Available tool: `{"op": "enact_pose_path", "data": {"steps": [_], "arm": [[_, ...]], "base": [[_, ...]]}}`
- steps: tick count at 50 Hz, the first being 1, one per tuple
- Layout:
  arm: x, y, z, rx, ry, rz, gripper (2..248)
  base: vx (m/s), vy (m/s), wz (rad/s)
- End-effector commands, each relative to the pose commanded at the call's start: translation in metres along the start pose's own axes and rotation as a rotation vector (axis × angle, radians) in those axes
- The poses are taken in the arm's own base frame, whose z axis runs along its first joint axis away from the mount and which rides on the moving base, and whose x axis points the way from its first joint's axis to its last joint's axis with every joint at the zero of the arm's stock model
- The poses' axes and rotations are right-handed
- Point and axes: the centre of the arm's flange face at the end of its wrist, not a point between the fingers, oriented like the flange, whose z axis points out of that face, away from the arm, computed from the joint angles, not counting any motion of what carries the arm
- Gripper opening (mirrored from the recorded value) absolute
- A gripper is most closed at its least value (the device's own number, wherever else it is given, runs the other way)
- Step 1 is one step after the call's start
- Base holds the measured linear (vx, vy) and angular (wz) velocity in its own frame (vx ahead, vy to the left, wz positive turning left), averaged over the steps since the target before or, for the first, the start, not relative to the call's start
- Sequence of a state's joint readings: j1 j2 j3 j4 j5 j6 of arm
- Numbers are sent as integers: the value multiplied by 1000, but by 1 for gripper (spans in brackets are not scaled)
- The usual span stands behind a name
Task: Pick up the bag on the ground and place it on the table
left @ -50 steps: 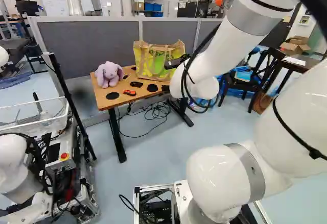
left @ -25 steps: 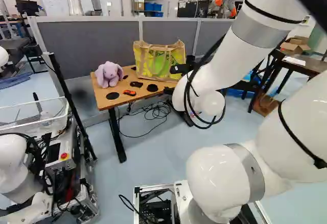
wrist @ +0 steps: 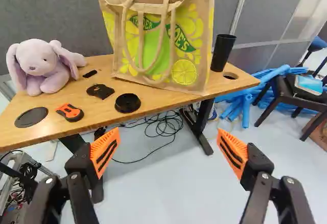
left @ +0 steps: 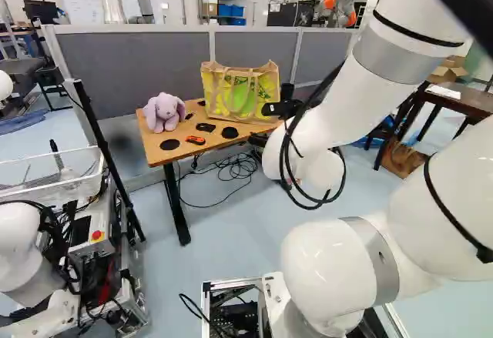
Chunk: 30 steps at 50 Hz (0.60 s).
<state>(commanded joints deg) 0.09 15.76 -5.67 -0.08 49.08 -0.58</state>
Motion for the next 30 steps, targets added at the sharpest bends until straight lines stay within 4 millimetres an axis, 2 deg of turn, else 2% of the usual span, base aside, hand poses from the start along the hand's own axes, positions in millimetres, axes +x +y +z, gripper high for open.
{"op": "enact_pose_path", "data": {"steps": [30], "arm": [[-3,1,-3,-3,9,12,247]], "base": [[0,0,0]]}}
